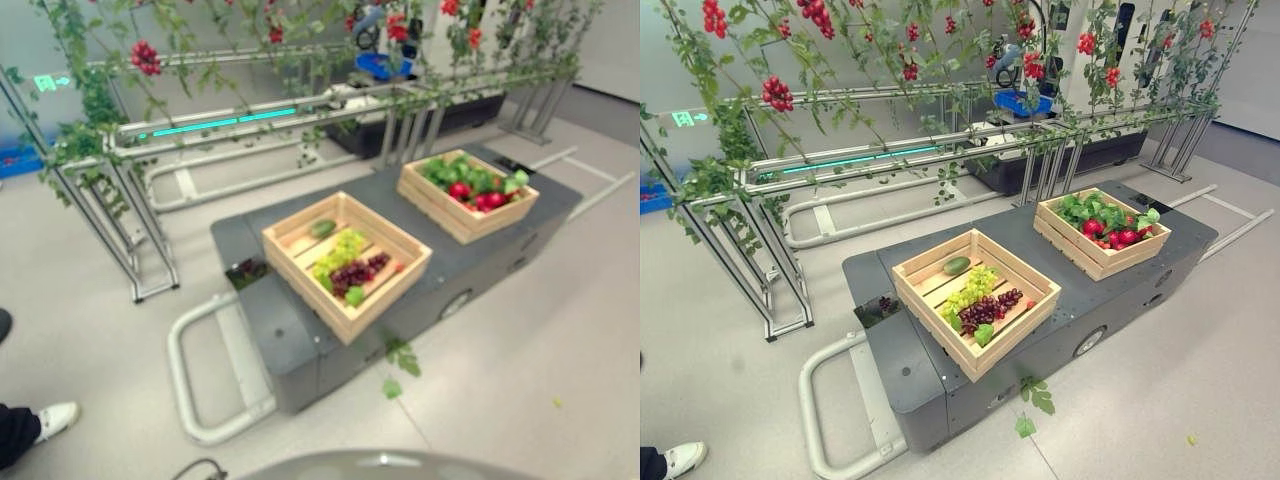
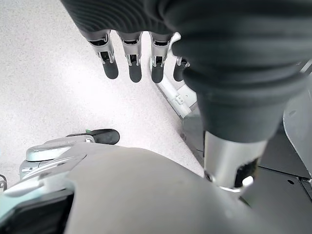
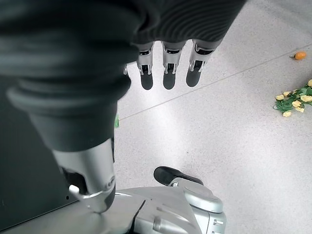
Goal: Pick up the fruits from the basket on one side to the basket on the other side
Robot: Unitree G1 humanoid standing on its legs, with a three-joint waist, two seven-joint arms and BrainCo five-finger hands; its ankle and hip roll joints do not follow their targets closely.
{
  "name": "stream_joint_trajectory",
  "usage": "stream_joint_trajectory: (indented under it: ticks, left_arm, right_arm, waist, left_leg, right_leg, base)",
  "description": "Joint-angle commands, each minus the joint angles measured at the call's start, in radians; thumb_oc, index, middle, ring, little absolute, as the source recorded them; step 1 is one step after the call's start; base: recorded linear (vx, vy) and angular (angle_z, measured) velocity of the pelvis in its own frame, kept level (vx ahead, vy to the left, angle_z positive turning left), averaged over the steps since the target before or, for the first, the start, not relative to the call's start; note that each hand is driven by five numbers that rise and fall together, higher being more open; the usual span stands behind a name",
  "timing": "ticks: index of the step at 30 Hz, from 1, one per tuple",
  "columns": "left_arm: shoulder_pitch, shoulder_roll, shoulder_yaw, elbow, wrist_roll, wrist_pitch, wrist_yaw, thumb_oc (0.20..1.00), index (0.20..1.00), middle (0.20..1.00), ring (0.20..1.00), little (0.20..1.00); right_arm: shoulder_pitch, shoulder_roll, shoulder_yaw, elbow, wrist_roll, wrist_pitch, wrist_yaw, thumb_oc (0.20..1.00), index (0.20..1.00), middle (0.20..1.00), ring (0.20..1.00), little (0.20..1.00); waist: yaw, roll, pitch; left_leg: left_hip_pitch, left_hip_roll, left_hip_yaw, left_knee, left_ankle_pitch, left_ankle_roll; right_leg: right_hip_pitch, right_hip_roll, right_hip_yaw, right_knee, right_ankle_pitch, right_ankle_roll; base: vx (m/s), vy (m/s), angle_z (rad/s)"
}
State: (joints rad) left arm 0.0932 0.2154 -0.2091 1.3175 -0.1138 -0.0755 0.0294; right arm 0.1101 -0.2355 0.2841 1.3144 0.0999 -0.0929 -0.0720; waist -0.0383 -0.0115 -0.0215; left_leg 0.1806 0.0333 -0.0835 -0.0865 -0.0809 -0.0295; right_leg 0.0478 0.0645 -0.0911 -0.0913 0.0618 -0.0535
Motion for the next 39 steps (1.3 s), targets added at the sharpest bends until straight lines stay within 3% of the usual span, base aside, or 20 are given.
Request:
stream_joint_trajectory:
  ticks: [1, 24, 36, 39]
  left_arm:
    - [-0.037, -0.024, 0.062, 0.063, -0.026, -0.01, -0.003, 1.0, 1.0, 1.0, 1.0, 1.0]
    - [-0.061, -0.016, 0.009, 0.067, 0.054, -0.009, 0.01, 1.0, 1.0, 1.0, 1.0, 1.0]
    - [-0.096, -0.008, 0.008, 0.05, 0.045, -0.017, 0.059, 1.0, 1.0, 1.0, 1.0, 1.0]
    - [-0.098, -0.017, 0.022, 0.034, 0.014, -0.025, 0.09, 1.0, 1.0, 1.0, 1.0, 1.0]
  right_arm:
    - [-0.055, 0.02, 0.017, 0.053, -0.004, -0.003, 0.009, 1.0, 1.0, 1.0, 1.0, 1.0]
    - [-0.069, 0.014, 0.019, 0.059, 0.003, 0.002, 0.007, 1.0, 1.0, 1.0, 1.0, 1.0]
    - [-0.096, -0.003, 0.008, 0.053, 0.017, 0.002, -0.021, 1.0, 1.0, 1.0, 1.0, 1.0]
    - [-0.117, -0.027, -0.001, 0.039, 0.021, -0.004, -0.047, 1.0, 1.0, 1.0, 1.0, 1.0]
  waist:
    - [-0.007, -0.034, -0.002]
    - [-0.015, -0.033, 0.009]
    - [-0.02, -0.026, 0.055]
    - [-0.017, -0.014, 0.102]
  left_leg:
    - [-0.04, -0.075, 0.012, -0.001, -0.006, 0.038]
    - [-0.055, -0.069, 0.009, -0.001, 0.009, 0.027]
    - [-0.109, -0.059, -0.003, 0.005, 0.044, 0.009]
    - [-0.157, -0.082, -0.008, 0.064, 0.042, 0.012]
  right_leg:
    - [0.036, -0.013, 0.024, 0.061, -0.124, 0.095]
    - [0.02, -0.008, 0.015, 0.061, -0.12, 0.091]
    - [-0.02, 0.0, 0.005, 0.046, -0.104, 0.084]
    - [-0.041, -0.004, 0.015, 0.051, -0.098, 0.083]
  base:
    - [0.0, 0.0, 0.0]
    - [-0.01, -0.007, 0.0]
    - [-0.06, -0.053, 0.08]
    - [-0.13, -0.064, 0.07]
